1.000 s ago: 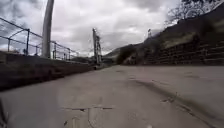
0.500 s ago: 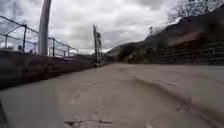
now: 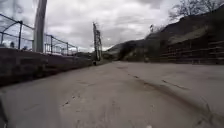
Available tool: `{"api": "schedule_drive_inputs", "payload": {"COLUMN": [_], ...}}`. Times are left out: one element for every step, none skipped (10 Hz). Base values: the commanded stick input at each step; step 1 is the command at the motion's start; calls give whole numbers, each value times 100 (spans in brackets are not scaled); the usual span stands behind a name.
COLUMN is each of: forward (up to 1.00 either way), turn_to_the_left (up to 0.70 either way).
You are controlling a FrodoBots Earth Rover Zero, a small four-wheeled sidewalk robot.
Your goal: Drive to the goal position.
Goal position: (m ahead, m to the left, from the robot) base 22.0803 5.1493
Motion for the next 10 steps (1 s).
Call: {"api": "schedule_drive_inputs", "payload": {"forward": [70, 70, 70, 70, 70, 70, 70, 70, 70, 70], "turn_to_the_left": [0, 0, 0, 0, 0, 0, 0, 0, 0, 0]}}
